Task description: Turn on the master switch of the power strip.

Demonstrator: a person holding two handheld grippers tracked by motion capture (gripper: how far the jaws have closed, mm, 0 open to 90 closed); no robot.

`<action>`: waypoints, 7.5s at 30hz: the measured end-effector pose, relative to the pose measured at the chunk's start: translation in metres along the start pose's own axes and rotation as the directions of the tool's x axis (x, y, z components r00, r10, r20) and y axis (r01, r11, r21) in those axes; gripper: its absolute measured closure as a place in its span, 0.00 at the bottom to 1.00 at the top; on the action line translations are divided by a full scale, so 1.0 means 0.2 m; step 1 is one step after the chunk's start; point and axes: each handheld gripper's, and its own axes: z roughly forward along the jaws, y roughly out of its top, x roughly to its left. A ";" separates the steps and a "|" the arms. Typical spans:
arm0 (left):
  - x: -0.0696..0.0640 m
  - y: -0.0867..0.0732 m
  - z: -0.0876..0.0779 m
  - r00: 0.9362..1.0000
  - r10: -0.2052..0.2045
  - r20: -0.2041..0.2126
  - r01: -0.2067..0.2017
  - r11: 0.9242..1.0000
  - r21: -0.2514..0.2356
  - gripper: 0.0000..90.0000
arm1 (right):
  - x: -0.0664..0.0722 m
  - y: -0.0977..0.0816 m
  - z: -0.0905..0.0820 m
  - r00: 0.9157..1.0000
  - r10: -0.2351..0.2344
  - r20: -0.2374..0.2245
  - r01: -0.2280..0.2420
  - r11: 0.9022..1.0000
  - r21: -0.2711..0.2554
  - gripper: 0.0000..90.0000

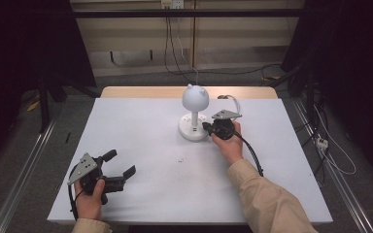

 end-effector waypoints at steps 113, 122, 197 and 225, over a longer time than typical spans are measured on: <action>-0.01 0.00 0.02 1.000 -0.001 0.004 0.001 1.000 0.002 0.03 | 0.00 0.01 -0.04 0.998 0.060 -0.009 -0.060 0.998 -0.023 0.89; -0.01 0.00 0.02 1.000 -0.002 0.004 0.002 1.000 0.005 0.03 | -0.01 0.02 -0.05 0.997 0.081 -0.017 -0.082 0.996 -0.033 0.77; -0.03 0.01 0.02 1.000 0.006 0.004 -0.006 1.000 0.015 0.03 | 0.09 -0.08 -0.42 0.987 0.042 -0.156 -0.049 0.998 -0.043 0.15; -0.03 0.00 0.02 1.000 0.008 0.005 -0.008 1.000 0.020 0.03 | 0.04 -0.20 -0.58 0.988 0.020 -0.151 -0.027 0.999 -0.045 0.15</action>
